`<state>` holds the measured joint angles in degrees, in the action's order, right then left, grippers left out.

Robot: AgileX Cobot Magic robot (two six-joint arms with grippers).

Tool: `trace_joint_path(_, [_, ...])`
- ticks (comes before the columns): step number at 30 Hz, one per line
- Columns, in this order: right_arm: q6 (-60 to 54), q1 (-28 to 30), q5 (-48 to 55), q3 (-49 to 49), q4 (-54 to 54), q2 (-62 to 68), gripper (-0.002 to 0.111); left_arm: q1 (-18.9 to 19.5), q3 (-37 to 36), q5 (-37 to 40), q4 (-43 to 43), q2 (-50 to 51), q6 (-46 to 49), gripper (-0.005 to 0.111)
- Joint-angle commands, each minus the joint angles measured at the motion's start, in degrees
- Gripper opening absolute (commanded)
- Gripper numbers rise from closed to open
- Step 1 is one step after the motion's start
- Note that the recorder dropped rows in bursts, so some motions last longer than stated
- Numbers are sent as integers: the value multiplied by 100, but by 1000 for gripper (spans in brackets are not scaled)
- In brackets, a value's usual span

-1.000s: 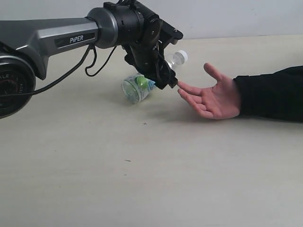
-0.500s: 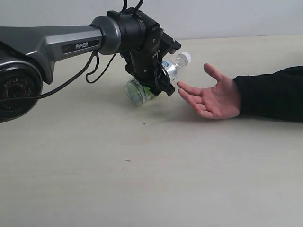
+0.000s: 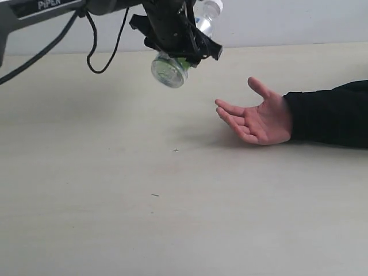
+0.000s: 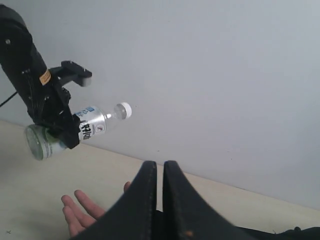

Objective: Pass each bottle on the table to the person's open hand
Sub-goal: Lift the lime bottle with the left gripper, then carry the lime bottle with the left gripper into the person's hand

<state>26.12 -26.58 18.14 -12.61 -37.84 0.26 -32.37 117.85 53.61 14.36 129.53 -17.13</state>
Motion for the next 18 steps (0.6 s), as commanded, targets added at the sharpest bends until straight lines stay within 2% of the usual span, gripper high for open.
trace_joint_path(1, [-1, -7, -65, 24, 24, -26, 7, -276, -9, 321, 2, -450, -1132, 0])
trace_joint_path(4, [-1, -7, -65, 24, 24, -26, 7, -640, -143, 339, 64, -706, -1733, 0])
trace_joint_path(10, [-1, -7, -65, 24, 24, -26, 7, -1530, -564, -91, 863, -1048, -3329, 0])
trace_joint_path(11, [-1, -7, -65, 24, 24, -26, 7, -1799, -628, -224, 1091, -1045, -3924, 0])
trace_joint_path(14, [-1, -7, -65, 24, 24, -26, 7, -2270, -745, -683, 1679, -953, -4943, 0])
trace_joint_path(16, [-1, -7, -65, 24, 24, -26, 7, -2584, -829, -1061, 2654, -745, -6630, 0])
trace_joint_path(18, [-1, -7, -65, 24, 24, -26, 7, -2680, -829, -1121, 3192, -594, -7634, 0])
